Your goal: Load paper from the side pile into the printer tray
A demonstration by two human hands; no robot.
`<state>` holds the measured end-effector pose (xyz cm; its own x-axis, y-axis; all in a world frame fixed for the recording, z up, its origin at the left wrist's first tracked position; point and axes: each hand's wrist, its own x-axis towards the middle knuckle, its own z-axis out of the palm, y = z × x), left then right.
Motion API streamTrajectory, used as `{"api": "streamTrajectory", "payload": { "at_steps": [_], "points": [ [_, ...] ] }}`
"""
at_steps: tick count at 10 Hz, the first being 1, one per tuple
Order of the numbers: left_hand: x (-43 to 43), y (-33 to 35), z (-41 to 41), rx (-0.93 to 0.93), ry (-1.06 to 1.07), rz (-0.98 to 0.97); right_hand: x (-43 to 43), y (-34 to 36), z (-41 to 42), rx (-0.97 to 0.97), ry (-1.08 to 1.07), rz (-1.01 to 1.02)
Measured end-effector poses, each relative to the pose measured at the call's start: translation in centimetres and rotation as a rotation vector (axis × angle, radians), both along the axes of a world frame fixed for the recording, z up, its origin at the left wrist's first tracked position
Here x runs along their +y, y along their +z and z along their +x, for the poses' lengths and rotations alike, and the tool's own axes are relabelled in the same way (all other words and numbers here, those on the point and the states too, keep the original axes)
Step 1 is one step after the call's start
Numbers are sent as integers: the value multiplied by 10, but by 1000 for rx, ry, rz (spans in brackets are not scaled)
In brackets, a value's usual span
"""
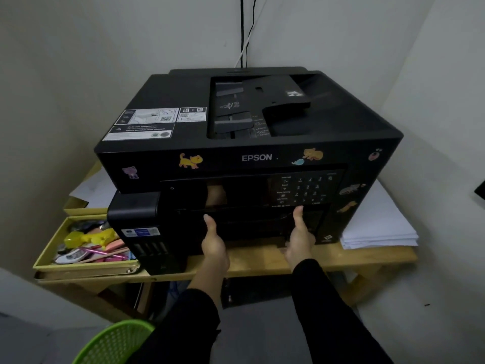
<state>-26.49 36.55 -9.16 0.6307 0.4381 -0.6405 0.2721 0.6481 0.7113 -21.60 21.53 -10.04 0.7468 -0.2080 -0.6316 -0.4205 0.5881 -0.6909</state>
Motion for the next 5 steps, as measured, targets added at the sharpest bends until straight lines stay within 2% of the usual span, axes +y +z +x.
{"api": "streamTrajectory", "payload": {
  "at_steps": [1,2,3,4,5],
  "points": [
    [-2,12,-6,229,-65,353,-4,4,3,-2,5,-292],
    [-8,11,-19,237,-234,680,-6,4,-1,-58,43,-624],
    [-19,8,-36,221,-456,926,-6,5,-17,-117,171,-899],
    [-27,12,-43,212,-513,1205,4,15,-33,-215,202,-1228],
    [-36,26,-44,80,-454,1452,19,35,-48,-485,123,-1501]
  ]
}}
